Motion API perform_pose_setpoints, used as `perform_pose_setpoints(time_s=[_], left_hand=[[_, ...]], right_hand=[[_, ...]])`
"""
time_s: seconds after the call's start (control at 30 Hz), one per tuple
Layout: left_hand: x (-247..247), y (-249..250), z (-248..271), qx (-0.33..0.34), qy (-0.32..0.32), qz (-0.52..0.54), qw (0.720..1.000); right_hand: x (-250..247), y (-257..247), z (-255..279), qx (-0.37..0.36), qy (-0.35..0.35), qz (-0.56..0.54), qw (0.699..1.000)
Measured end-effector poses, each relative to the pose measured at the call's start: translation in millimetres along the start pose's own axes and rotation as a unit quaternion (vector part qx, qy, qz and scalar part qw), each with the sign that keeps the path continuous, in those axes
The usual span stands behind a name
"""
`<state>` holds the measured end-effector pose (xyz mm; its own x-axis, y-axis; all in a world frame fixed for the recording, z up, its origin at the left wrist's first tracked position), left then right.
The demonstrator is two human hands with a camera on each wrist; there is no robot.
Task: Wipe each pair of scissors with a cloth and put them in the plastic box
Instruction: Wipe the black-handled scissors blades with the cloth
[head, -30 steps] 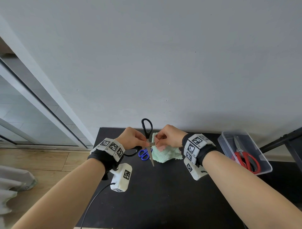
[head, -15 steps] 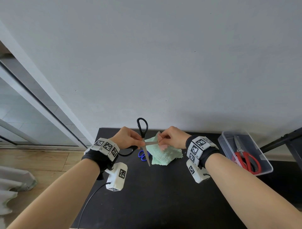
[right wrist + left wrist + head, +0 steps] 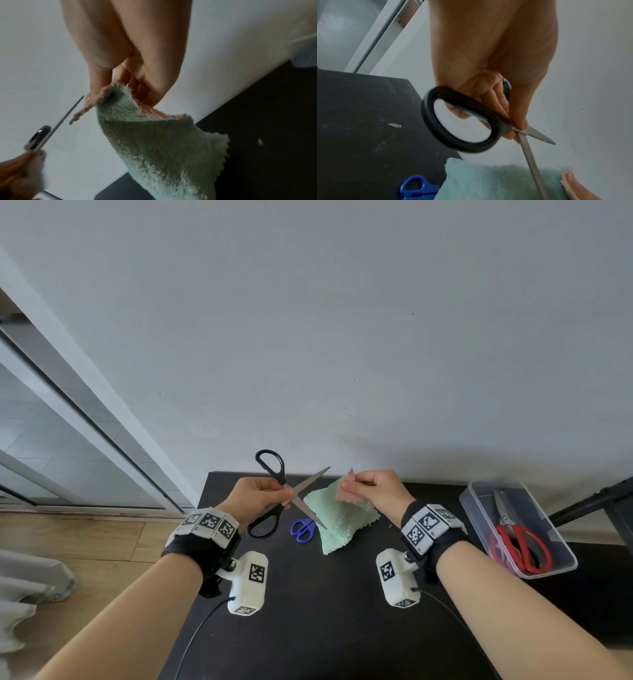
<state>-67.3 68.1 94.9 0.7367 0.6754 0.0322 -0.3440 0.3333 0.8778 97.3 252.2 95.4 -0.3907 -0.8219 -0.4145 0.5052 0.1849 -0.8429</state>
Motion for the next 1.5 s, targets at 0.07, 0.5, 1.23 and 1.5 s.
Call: perform_pose_setpoints(time_s=[0.07,0.5,1.23,1.5], left_hand=[[7.5,0.9,1.5,-0.002,-0.001,0.038,0.999],[30.3,1.2,2.9,0.026,0.001,0.051,0.998],[29.8,3.0,5.9,0.026,0.001,0.02,0.999],[28.3,4.1,4.2,0.015,-0.002,0.012,1.0]], right_hand=[[10.1,0.9,-0.8,0.016,0.002,-0.044,0.999],[36.5,-10.4,-3.0,0.024,-0.063,-0.2,0.978],[26.3,-2.4,-6.1,0.037,-0.011,-0.207,0.978],[25.3,-0.5,-7.5,0.015,0.02,-0.136,0.99]])
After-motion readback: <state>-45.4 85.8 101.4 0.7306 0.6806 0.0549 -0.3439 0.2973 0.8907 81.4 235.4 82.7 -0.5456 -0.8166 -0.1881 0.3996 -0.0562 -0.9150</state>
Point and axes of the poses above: each hand's wrist, its own z-axis away from the middle knuckle, its own x-axis out of the palm, y = z × x, the point moved 1 cm from there along -z, towards the middle knuckle, and after that the axes turned 12 degrees about z, right-handed, at the moved point
